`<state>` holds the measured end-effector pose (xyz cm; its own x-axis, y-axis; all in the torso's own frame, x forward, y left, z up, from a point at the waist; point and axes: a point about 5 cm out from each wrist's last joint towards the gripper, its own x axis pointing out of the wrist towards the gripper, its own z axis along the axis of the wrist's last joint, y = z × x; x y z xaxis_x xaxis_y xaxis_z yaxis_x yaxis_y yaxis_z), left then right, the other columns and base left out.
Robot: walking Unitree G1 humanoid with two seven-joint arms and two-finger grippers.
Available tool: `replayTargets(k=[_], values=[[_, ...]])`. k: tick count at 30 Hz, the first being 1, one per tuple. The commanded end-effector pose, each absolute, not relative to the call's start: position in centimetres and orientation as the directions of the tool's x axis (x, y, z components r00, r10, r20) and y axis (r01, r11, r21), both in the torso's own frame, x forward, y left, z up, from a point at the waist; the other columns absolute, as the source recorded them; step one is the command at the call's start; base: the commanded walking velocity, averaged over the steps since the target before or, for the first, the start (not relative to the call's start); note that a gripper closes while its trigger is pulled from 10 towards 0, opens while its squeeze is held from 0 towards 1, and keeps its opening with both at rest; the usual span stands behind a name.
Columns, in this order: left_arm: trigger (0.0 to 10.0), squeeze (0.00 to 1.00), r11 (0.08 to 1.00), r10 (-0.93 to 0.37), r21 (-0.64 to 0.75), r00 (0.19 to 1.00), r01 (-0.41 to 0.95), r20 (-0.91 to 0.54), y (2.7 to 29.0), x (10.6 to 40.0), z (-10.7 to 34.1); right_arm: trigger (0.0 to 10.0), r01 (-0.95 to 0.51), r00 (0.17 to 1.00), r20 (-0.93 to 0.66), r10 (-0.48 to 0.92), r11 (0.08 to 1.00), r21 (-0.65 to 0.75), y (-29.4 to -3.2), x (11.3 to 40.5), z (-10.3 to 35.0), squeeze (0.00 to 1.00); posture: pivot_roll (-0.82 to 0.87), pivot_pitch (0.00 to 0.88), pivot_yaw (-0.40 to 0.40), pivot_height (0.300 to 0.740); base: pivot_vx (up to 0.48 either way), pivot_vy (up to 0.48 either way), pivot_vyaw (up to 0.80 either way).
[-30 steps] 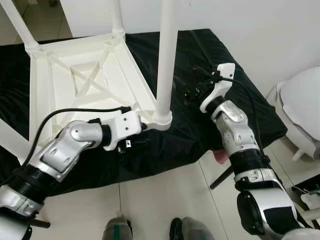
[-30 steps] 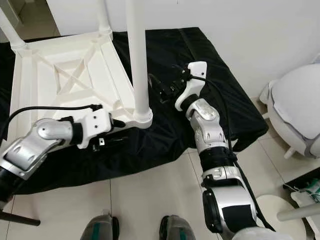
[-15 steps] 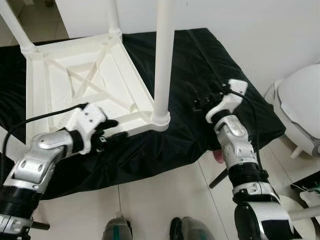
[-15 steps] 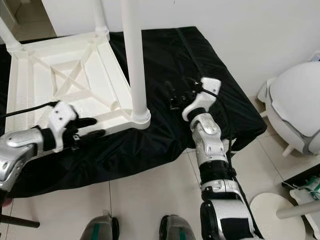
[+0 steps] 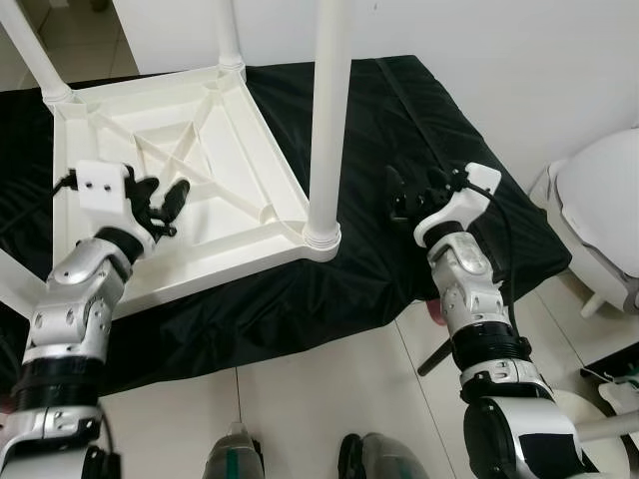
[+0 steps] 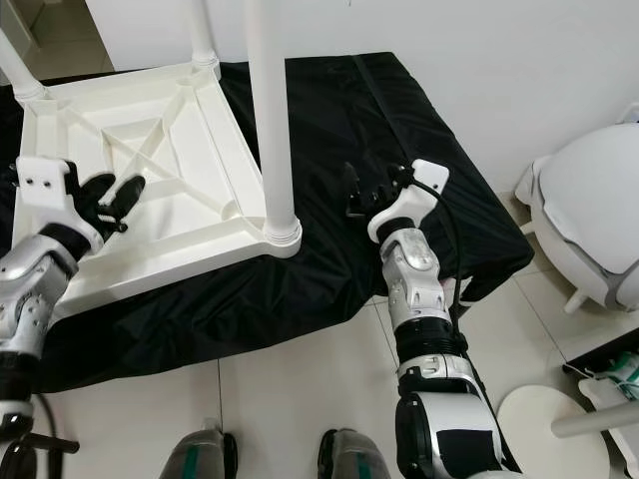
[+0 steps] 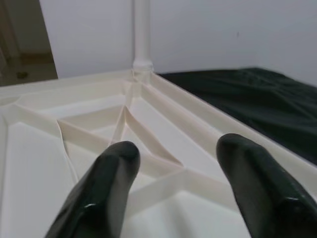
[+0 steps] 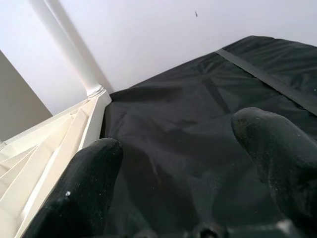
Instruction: Building children table
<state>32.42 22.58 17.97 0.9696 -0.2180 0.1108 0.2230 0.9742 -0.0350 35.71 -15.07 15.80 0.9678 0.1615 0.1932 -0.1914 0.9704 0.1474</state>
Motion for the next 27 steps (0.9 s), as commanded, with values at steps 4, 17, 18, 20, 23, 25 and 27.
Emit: replayTargets(k=[4,17,18,20,23,25,27], values=[[10.0,1.0,0.974,-0.199,-0.085,0.97,0.212,0.142,22.3,33.2,17.8,10.0,-0.192,0.972,0.175,0.16,0.963,0.188,-15.0,35.4,14.9,1.0,0.0,0.058,0.006,0.74,0.0,0.0,0.0],[10.0,0.0,0.993,-0.029,-0.109,0.989,0.046,0.146,23.7,32.1,18.1,10.0,-0.358,0.919,0.208,0.336,0.93,0.079,-16.5,33.3,14.6,1.0,0.01,0.015,0.044,0.74,0.0,0.0,0.0],[10.0,0.0,0.993,-0.029,-0.109,0.989,0.046,0.146,23.7,32.1,18.1,10.0,-0.358,0.919,0.208,0.336,0.93,0.079,-16.5,33.3,14.6,1.0,0.01,0.015,0.044,0.74,0.0,0.0,0.0],[10.0,0.0,0.996,-0.046,-0.075,0.992,0.056,0.119,23.4,31.8,17.3,10.0,-0.403,0.902,0.186,0.389,0.914,0.042,-16.7,33.3,14.5,0.99,0.01,0.006,0.037,0.74,0.0,0.0,0.0],[10.0,0.0,0.997,-0.08,-0.014,0.993,0.081,0.091,22.7,31.8,16.5,10.0,-0.457,0.878,0.168,0.448,0.889,0.014,-16.4,33.2,14.4,0.0,0.01,0.0,0.034,0.74,0.0,0.0,0.0],[10.0,0.0,0.992,-0.125,0.012,0.99,0.124,0.072,21.9,31.9,16.0,10.0,-0.478,0.867,0.168,0.47,0.878,0.01,-16.0,33.3,14.5,0.0,0.02,0.0,0.027,0.74,0.0,0.0,0.0],[10.0,0.0,0.985,-0.172,0.043,0.984,0.17,0.055,21.2,32.0,15.6,10.0,-0.498,0.855,0.173,0.489,0.867,0.009,-15.5,33.4,14.6,0.0,0.03,0.0,0.021,0.74,0.0,0.0,0.0]])
